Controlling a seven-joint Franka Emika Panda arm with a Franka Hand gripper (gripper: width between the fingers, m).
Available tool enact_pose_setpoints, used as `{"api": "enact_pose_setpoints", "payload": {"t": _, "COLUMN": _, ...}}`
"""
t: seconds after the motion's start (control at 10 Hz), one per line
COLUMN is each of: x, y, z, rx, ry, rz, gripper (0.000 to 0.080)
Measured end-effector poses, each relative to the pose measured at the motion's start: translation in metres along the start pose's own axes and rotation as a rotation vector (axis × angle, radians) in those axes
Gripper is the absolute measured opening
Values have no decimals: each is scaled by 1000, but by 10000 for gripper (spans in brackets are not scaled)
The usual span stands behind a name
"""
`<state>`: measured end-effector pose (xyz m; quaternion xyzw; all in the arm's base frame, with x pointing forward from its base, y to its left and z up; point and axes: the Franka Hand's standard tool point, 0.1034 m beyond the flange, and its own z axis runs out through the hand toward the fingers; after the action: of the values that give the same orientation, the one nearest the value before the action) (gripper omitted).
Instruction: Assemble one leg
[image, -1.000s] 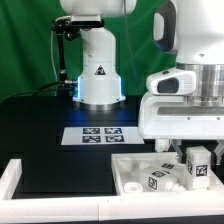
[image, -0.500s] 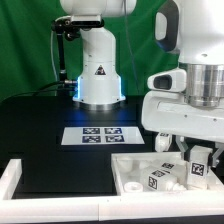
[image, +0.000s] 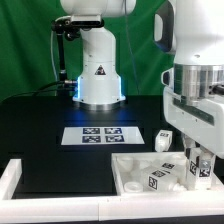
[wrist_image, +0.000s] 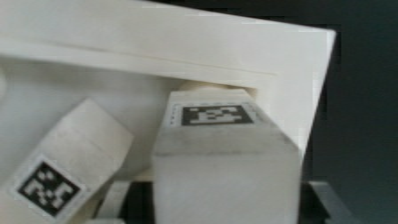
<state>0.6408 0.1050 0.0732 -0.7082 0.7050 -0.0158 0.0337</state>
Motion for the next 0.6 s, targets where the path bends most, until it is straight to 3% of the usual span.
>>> {"api": "enact_pose_setpoints", "payload": {"t": 0.1, "x": 0, "y": 0, "z": 0, "rx": 1, "ry": -1, "rz": -17, "gripper": 315}}
{"api": "enact_pose_setpoints", "payload": {"t": 0.2, "x": 0, "y": 0, "z": 0, "rx": 1, "ry": -1, "rz": -55, "gripper": 448}}
{"api": "enact_pose_setpoints", "payload": {"t": 0.3, "x": -1, "y": -1, "z": 0, "rx": 8, "ry": 3, "rz": -143, "gripper": 448}}
{"api": "enact_pose_setpoints", "payload": {"t": 0.4, "x": -4, "y": -5, "z": -1, "rx": 28, "ry": 6, "rz": -338, "gripper": 606}}
{"api": "enact_pose_setpoints", "payload": {"t": 0.6, "x": -10, "y": -6, "z": -1, "rx": 43, "ry": 11, "rz": -657, "gripper": 636}}
